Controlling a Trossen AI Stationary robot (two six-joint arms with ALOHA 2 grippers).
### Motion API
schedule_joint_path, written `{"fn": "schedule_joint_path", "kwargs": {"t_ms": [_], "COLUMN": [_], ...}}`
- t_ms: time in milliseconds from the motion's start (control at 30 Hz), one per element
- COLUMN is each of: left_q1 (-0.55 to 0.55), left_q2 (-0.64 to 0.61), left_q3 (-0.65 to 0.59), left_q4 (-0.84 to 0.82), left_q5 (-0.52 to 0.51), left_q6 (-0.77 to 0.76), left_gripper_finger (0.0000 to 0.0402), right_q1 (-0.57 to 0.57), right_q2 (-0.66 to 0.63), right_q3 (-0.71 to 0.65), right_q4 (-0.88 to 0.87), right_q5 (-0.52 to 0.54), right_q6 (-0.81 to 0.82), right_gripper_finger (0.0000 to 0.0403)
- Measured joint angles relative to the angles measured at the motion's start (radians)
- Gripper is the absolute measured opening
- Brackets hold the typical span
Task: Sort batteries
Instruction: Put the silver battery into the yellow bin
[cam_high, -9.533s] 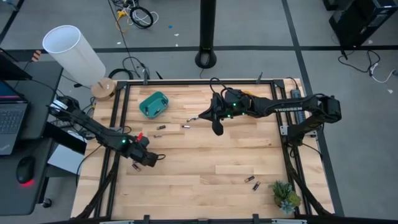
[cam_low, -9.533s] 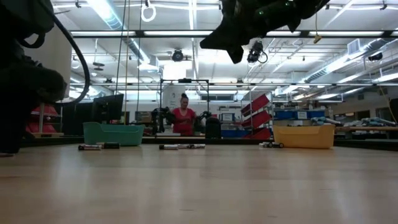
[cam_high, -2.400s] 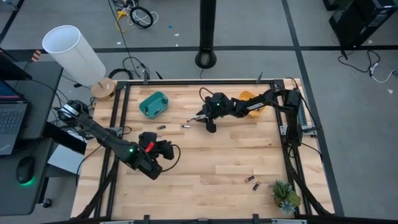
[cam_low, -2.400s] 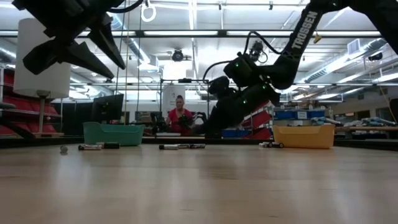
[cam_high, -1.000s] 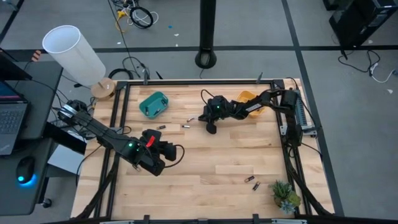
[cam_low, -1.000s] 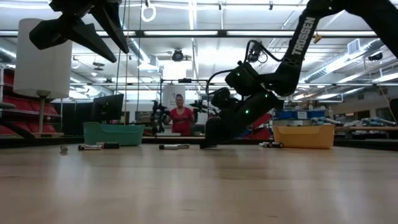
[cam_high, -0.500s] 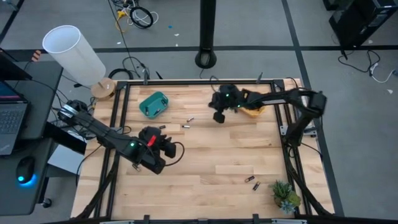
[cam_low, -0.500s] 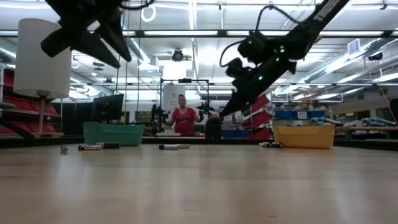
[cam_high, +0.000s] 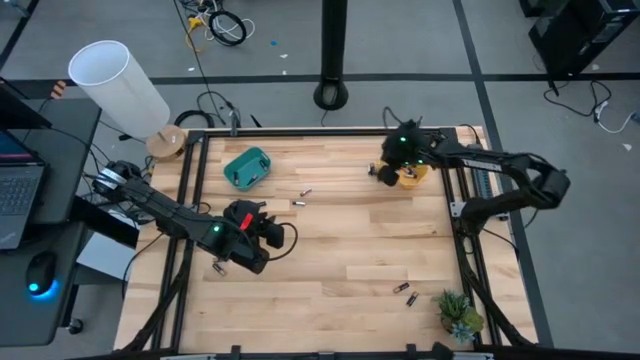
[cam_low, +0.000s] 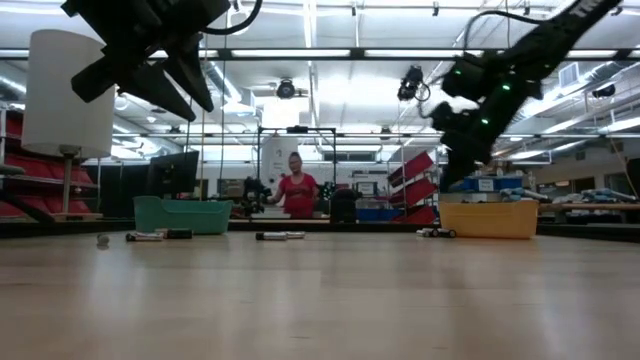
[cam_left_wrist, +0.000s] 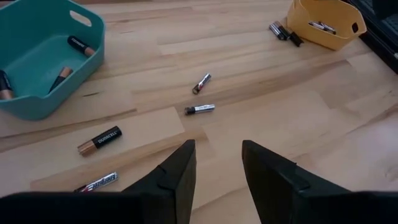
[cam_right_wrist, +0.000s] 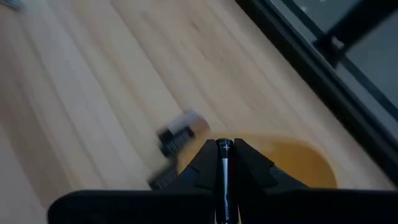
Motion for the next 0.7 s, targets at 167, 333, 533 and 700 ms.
{"fn": "schedule_joint_path", "kwargs": {"t_ms": [167,333,533,700], "left_q1": [0.001,0.006,0.018,0.019], "left_q2": [0.000,0.000,0.000,0.000], "left_q3": [0.000,0.000,0.000,0.000], "left_q4": [0.003,0.004,0.004,0.004], "left_q5": [0.001,0.045,0.098,0.104], "left_q6": [0.000,0.000,0.002,0.002], "left_gripper_finger": [0.0144,0.0144,0.0144,0.0144], "right_q1": [-0.061,-0.138,-0.276,-0.358], "right_q2": [-0.095,-0.137,-0.135,-0.135], "right_q3": [-0.112,-0.126,-0.122,-0.121], "right_q4": [-0.001,-0.031,-0.055,-0.054], "right_q5": [-0.019,-0.205,-0.438,-0.555], "right_q6": [0.018,0.142,0.334,0.390], "right_gripper_finger": [0.0034,0.0034,0.0035,0.0034]}}
